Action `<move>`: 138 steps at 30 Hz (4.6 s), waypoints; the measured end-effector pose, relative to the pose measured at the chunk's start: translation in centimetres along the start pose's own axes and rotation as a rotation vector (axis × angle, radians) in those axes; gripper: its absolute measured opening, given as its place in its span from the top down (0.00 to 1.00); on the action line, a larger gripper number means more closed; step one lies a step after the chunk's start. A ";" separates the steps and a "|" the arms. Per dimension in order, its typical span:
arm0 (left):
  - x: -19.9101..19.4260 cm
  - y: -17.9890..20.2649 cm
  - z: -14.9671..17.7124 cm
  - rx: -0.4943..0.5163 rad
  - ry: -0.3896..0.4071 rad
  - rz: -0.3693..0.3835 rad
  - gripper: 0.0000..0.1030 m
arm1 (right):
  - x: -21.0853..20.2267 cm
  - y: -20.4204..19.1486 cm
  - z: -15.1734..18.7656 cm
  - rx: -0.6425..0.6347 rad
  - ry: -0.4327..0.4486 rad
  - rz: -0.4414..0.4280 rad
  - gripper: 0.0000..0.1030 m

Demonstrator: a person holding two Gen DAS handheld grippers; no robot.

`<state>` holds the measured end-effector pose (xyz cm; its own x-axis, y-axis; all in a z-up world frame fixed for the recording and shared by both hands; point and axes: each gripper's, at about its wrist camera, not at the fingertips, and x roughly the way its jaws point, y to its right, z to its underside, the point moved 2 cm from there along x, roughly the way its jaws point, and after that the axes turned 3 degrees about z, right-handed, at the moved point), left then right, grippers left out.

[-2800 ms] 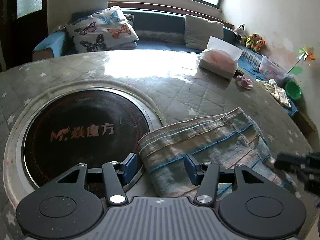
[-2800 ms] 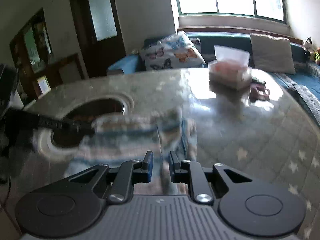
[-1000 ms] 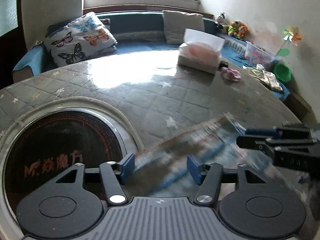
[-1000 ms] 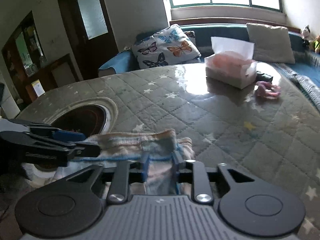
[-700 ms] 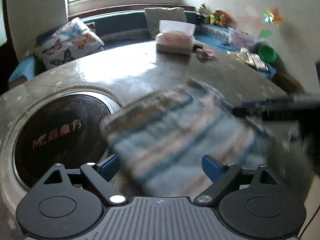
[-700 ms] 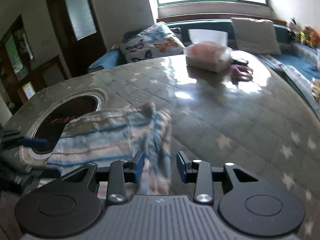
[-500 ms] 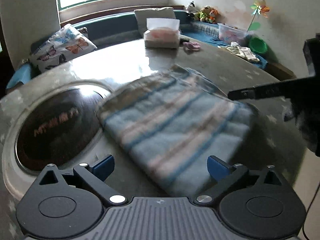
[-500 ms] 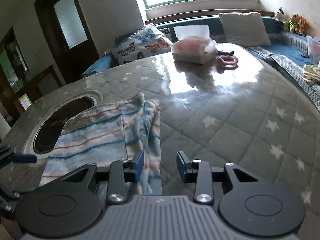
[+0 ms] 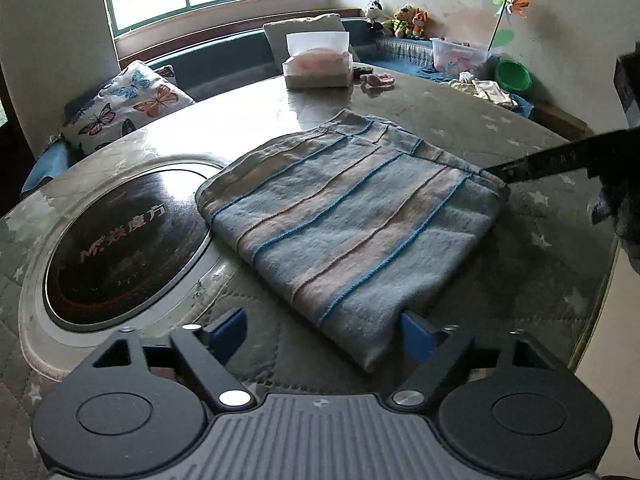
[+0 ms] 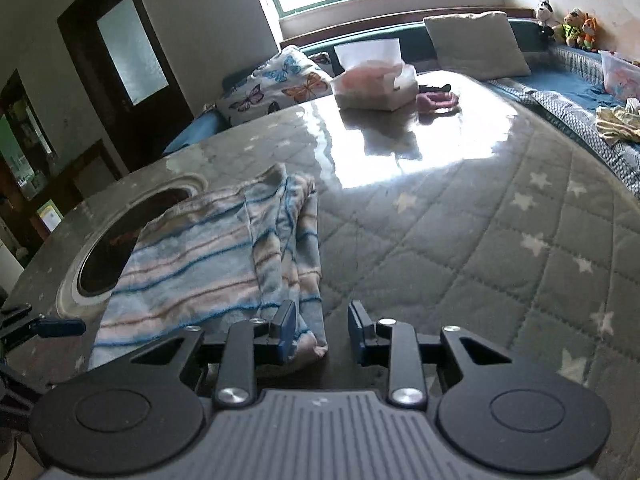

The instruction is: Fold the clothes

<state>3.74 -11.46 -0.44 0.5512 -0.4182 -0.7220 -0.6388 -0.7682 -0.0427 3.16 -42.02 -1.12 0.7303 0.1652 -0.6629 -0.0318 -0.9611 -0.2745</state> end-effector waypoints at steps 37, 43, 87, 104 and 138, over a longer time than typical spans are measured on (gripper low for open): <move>0.9 -6.3 -4.3 -0.132 0.061 -0.042 0.36 | 1.2 -5.9 -3.6 -0.169 0.061 -0.077 0.68; 3.9 -9.2 -6.8 -0.206 0.045 -0.104 0.35 | 4.4 -6.2 -3.9 -0.160 0.018 -0.102 0.56; 6.1 -8.6 -8.5 -0.237 0.032 -0.089 0.08 | 4.8 -4.1 -3.6 -0.118 -0.008 -0.032 0.26; 3.6 -6.7 -4.5 -0.318 0.020 -0.033 0.28 | 4.7 -3.9 -2.5 -0.030 0.012 -0.040 0.68; 2.5 -7.4 -4.8 -0.350 0.043 0.021 0.89 | 3.3 -4.7 -1.9 0.071 0.050 -0.090 0.85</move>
<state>12.38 -9.13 1.37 0.5667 -0.4501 -0.6901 -0.4315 -0.8757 0.2168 7.04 -37.39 -0.72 0.7654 0.2368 -0.5984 -0.0118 -0.9245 -0.3809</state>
